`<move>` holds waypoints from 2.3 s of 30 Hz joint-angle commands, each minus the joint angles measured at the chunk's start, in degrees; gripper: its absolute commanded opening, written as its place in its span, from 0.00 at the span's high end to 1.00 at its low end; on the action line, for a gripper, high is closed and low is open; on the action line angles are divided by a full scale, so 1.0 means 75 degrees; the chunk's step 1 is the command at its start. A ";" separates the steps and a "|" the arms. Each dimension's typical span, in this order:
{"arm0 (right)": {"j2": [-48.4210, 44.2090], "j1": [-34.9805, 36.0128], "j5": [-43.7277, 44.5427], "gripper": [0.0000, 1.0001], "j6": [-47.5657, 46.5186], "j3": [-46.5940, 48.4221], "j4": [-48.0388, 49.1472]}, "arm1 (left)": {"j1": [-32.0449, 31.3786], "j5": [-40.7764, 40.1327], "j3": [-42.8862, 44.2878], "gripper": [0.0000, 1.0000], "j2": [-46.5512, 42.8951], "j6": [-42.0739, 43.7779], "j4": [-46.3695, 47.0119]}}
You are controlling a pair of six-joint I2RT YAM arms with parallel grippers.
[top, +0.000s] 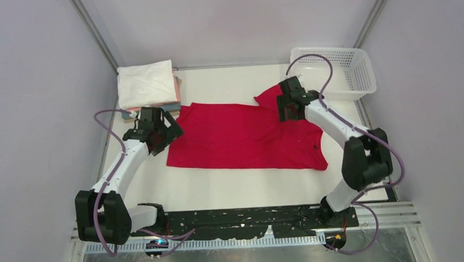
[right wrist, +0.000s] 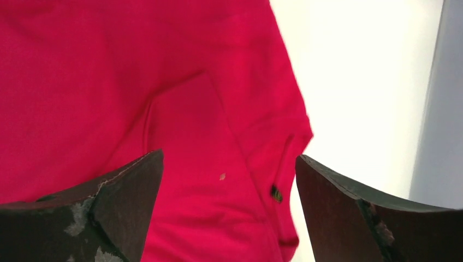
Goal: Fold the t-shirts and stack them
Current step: Fold the flattened tshirt in 1/3 of the way
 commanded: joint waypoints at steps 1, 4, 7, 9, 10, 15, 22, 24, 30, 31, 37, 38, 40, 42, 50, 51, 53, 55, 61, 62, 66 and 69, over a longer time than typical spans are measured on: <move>-0.1729 0.0054 -0.1379 0.05 0.0699 -0.1304 0.0350 | -0.0077 0.1051 -0.0320 0.01 -0.0104 0.0291 0.0541; -0.2398 0.0125 -0.3063 0.05 0.0868 -0.2854 0.1240 | -0.0256 0.1366 -0.0471 0.00 0.0030 0.0329 0.0756; -0.2549 0.0130 -0.5076 0.05 0.1288 -0.3766 0.2930 | -0.0377 0.1523 -0.0677 0.00 0.0077 0.0324 0.0984; -0.2381 0.0136 -0.5486 0.05 0.1515 -0.3997 0.3522 | -0.0419 0.1538 -0.0852 0.00 0.0037 0.0331 0.1126; -0.2200 0.0139 -0.5517 0.05 0.1570 -0.3976 0.3710 | -0.0431 0.1535 -0.0943 0.00 0.0013 0.0351 0.1221; -0.1316 0.0174 -0.5417 0.05 0.1502 -0.3453 0.3987 | -0.0446 0.1593 -0.1146 0.00 0.0074 0.0366 0.1551; -0.0266 0.0458 -0.5232 0.05 0.1379 -0.2399 0.4171 | -0.0459 0.1583 -0.1076 0.00 0.0349 0.0395 0.1618; 0.0093 0.0584 -0.4998 0.05 0.1242 -0.1852 0.4055 | -0.0458 0.1595 -0.1043 0.00 0.0426 0.0395 0.1642; 0.0201 0.1031 -0.3785 0.05 0.0815 -0.0847 0.3361 | -0.0531 0.1684 -0.0822 0.00 0.0662 0.0383 0.1856; 0.0079 0.1041 -0.3555 0.05 0.0842 -0.1022 0.3294 | -0.0563 0.1681 -0.0765 0.00 0.0747 0.0383 0.1977; -0.1520 0.0996 -0.2287 0.05 0.1413 -0.3140 0.3036 | -0.0704 0.2203 -0.0258 0.00 0.1759 0.0336 0.2553; -0.1807 0.0985 -0.2183 0.05 0.1539 -0.3492 0.2953 | -0.0731 0.2243 -0.0184 0.00 0.1930 0.0336 0.2559; -0.2157 0.0914 -0.2154 0.05 0.1705 -0.3964 0.2865 | -0.0803 0.2312 -0.0137 0.00 0.2213 0.0286 0.2631; -0.2332 0.0859 -0.2303 0.05 0.1857 -0.4394 0.3027 | -0.0852 0.2298 -0.0192 0.00 0.2416 0.0231 0.2684; -0.2248 0.0658 -0.2869 0.05 0.2027 -0.4991 0.2684 | -0.0868 0.2246 -0.0982 0.00 0.2372 0.0188 0.2433; -0.2341 0.0663 -0.2920 0.05 0.2032 -0.5068 0.2536 | -0.0878 0.2190 -0.1148 0.00 0.2212 0.0179 0.2392; -0.2625 0.0658 -0.3314 0.05 0.2032 -0.5317 0.2313 | -0.0879 0.2104 -0.1483 0.00 0.1833 0.0128 0.2286; -0.2934 0.0685 -0.3910 0.05 0.2021 -0.5590 0.2060 | -0.0907 0.2043 -0.1790 0.00 0.1439 0.0114 0.2164; -0.4452 0.0901 -0.3959 0.05 0.2008 -0.6320 0.0998 | -0.1044 0.1743 -0.2783 0.00 0.0068 -0.0082 0.1531; -0.4621 0.0962 -0.4096 0.05 0.2001 -0.6324 0.0855 | -0.1083 0.1701 -0.2974 0.01 -0.0186 -0.0166 0.1371; -0.5158 0.1052 -0.4797 0.05 0.2006 -0.6288 0.0427 | -0.1220 0.1584 -0.3641 0.00 -0.1224 -0.0434 0.0788; -0.5361 0.1387 -0.4977 0.05 0.2310 -0.6611 0.0304 | -0.1306 0.1585 -0.4077 0.00 -0.1939 -0.0624 0.0649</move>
